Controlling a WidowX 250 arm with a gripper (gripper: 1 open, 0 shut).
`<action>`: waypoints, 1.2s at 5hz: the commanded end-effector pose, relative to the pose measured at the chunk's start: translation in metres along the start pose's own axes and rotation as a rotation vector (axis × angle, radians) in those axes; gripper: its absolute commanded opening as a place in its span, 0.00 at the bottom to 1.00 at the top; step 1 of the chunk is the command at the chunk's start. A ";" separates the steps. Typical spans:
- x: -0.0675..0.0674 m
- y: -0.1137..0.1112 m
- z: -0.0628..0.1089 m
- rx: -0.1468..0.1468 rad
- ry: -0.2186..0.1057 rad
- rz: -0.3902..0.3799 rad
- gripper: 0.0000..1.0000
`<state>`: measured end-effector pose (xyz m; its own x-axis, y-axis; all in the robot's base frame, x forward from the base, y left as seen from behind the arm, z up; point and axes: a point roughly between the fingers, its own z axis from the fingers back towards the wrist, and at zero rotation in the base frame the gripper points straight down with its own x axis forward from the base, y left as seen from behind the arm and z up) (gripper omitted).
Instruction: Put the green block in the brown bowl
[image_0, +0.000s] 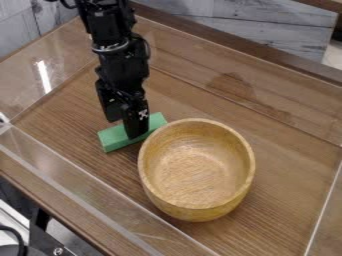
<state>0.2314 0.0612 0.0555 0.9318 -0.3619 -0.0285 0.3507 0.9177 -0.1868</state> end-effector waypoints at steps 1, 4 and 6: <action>0.006 0.002 0.003 0.034 -0.043 -0.038 1.00; 0.008 0.006 -0.017 0.031 -0.052 -0.047 1.00; 0.005 0.002 -0.017 0.004 -0.029 -0.014 0.00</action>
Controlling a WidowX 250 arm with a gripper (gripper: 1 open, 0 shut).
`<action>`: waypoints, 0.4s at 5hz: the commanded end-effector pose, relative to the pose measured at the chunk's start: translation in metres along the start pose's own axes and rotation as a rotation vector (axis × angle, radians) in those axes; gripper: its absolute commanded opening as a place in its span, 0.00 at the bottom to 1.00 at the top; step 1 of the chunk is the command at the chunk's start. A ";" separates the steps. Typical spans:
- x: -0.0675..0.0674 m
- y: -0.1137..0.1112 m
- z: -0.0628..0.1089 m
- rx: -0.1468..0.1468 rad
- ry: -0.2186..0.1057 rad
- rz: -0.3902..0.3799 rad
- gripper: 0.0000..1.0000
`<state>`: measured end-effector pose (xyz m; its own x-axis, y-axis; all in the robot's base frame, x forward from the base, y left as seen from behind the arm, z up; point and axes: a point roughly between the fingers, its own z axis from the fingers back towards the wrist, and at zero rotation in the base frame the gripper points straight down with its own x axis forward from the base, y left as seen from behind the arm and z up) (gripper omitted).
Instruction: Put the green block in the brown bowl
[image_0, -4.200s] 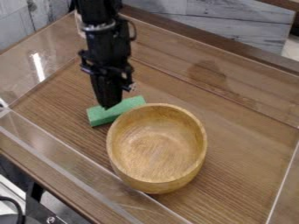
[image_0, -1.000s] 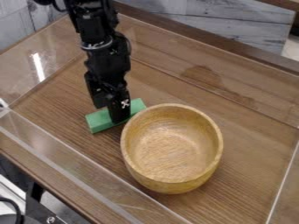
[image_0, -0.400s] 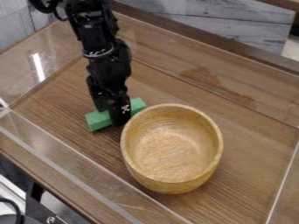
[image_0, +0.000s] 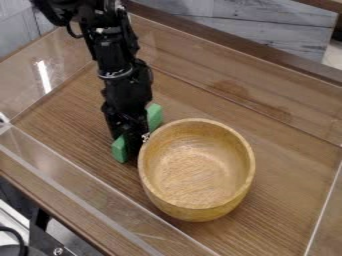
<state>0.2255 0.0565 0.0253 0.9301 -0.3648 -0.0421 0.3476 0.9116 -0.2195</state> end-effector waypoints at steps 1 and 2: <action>0.004 -0.005 0.025 0.009 -0.017 0.026 0.00; 0.000 -0.013 0.040 -0.017 0.005 0.077 0.00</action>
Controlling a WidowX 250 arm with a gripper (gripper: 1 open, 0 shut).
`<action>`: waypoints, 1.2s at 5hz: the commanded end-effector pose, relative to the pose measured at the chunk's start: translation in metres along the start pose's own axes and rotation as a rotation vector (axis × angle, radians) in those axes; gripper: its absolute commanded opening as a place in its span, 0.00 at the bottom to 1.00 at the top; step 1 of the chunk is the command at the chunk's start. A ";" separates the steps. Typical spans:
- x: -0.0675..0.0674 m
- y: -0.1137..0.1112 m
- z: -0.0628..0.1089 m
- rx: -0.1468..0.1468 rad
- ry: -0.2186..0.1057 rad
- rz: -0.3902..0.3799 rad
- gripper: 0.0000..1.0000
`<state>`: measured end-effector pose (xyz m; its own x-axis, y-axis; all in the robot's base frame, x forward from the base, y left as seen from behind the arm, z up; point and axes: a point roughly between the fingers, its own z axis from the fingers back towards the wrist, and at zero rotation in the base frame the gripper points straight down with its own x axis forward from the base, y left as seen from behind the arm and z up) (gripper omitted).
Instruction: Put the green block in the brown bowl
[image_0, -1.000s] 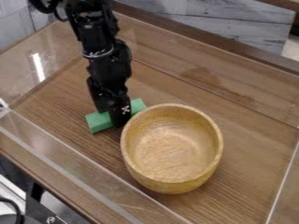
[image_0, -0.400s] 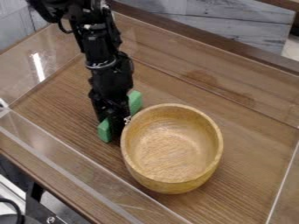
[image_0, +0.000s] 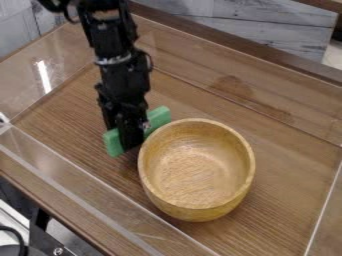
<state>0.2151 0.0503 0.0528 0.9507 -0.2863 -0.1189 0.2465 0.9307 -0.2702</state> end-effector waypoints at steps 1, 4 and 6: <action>0.004 -0.011 0.041 0.029 -0.049 0.039 0.00; -0.013 -0.124 0.124 0.071 -0.092 0.042 0.00; -0.021 -0.142 0.087 0.111 -0.082 -0.040 0.00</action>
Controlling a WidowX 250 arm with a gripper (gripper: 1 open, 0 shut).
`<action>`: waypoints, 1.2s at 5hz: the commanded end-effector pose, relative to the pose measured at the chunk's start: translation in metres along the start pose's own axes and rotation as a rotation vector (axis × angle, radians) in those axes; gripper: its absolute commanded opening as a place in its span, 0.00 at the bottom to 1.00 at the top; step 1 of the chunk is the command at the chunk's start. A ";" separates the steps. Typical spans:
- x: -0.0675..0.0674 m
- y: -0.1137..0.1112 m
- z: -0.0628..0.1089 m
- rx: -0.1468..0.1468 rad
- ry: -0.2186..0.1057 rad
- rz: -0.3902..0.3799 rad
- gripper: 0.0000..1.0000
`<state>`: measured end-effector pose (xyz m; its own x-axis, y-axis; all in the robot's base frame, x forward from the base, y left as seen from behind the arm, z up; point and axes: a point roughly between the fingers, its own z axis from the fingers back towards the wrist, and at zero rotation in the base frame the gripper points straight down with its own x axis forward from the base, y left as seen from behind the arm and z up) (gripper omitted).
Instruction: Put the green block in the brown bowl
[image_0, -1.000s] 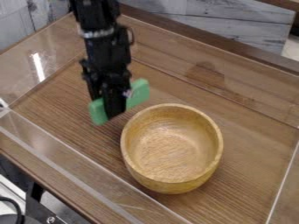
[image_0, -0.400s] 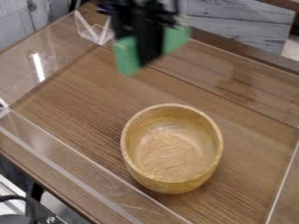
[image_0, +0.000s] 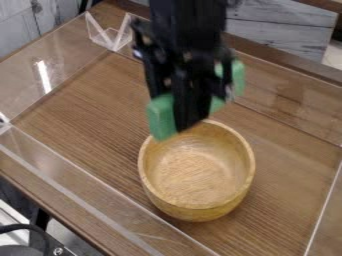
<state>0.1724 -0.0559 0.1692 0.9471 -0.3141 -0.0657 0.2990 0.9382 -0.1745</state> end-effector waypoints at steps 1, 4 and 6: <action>0.010 -0.007 -0.019 0.036 -0.039 -0.018 0.00; 0.018 -0.015 -0.043 0.062 -0.075 0.049 0.00; 0.016 0.000 -0.037 0.045 -0.094 0.103 0.00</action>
<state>0.1777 -0.0662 0.1215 0.9775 -0.2084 -0.0334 0.2029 0.9713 -0.1240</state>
